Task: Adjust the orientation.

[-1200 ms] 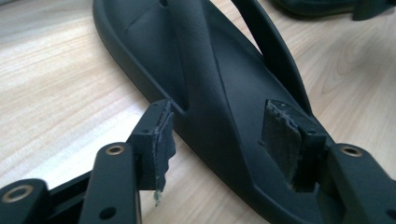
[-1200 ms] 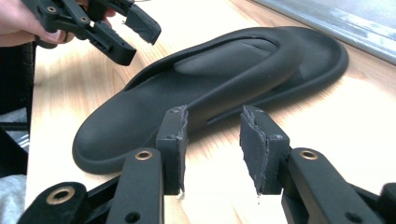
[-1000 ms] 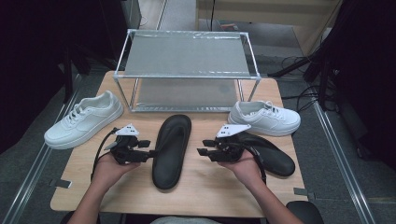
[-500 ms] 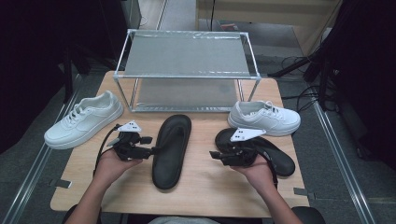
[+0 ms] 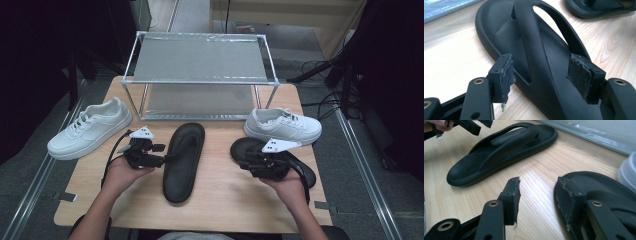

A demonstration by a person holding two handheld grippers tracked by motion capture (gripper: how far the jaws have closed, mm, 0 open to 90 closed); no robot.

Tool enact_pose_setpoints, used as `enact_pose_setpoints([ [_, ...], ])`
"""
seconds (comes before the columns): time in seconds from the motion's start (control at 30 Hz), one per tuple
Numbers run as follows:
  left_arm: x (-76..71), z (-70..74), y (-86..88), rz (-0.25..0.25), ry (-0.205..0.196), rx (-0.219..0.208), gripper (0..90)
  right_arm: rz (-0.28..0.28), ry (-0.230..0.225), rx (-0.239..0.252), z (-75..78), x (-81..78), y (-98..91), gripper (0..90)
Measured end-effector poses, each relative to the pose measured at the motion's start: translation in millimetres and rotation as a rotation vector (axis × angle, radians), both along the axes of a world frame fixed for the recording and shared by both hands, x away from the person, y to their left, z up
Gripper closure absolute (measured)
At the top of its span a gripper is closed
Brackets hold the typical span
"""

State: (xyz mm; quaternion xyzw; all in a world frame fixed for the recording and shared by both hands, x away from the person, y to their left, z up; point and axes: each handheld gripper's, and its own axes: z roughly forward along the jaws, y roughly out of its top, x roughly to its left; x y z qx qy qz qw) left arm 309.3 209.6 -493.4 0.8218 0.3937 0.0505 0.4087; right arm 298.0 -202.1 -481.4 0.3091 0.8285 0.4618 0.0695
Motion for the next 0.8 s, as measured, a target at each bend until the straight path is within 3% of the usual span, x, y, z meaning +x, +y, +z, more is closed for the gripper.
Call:
enact_pose_setpoints([
  [0.5, 1.8, 0.3, 2.5, 0.008, -0.014, 0.002, 37.3, -0.052, -0.015, -0.012, 2.3, -4.7, -28.6, 56.0],
  [0.8, 1.3, 1.4, 3.6, 0.012, -0.028, -0.006, 37.3, -0.077, -0.02, -0.037, -4.0, -0.7, -40.9, 56.7],
])
